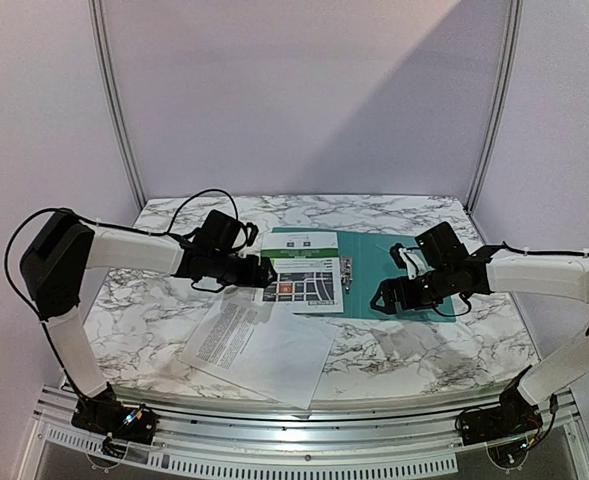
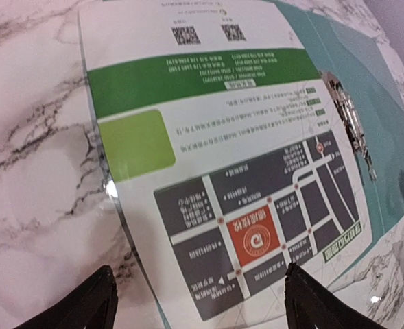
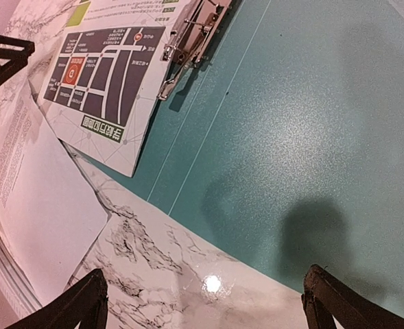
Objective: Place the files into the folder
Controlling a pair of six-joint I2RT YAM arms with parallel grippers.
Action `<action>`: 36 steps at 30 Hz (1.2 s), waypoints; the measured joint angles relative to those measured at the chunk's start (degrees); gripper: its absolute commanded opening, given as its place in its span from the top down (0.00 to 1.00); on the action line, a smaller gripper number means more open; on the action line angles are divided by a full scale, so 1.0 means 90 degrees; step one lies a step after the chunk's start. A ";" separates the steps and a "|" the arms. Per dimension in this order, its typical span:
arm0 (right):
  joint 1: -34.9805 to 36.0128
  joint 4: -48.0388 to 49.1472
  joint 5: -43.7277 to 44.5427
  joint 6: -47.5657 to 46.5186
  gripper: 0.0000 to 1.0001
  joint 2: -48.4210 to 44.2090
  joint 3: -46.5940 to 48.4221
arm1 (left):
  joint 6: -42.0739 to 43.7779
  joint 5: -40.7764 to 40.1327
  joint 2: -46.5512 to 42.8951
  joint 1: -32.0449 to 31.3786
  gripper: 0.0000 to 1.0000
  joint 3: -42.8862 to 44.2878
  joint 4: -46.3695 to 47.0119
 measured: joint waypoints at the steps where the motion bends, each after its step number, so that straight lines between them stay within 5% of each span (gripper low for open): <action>1: 0.0000 0.0002 -0.0005 0.0002 0.01 -0.0002 -0.0002 | 0.0017 0.0002 0.0100 0.0041 0.16 0.0117 0.0027; 11: 0.0000 0.0012 0.0005 0.0002 0.01 -0.0015 -0.0002 | 0.0027 0.0121 0.1258 0.0219 0.17 0.1005 0.0289; 36: 0.0000 0.0136 0.0032 -0.0024 0.01 0.0194 -0.0012 | 0.0294 0.0219 0.2130 0.0308 0.20 0.2166 0.0321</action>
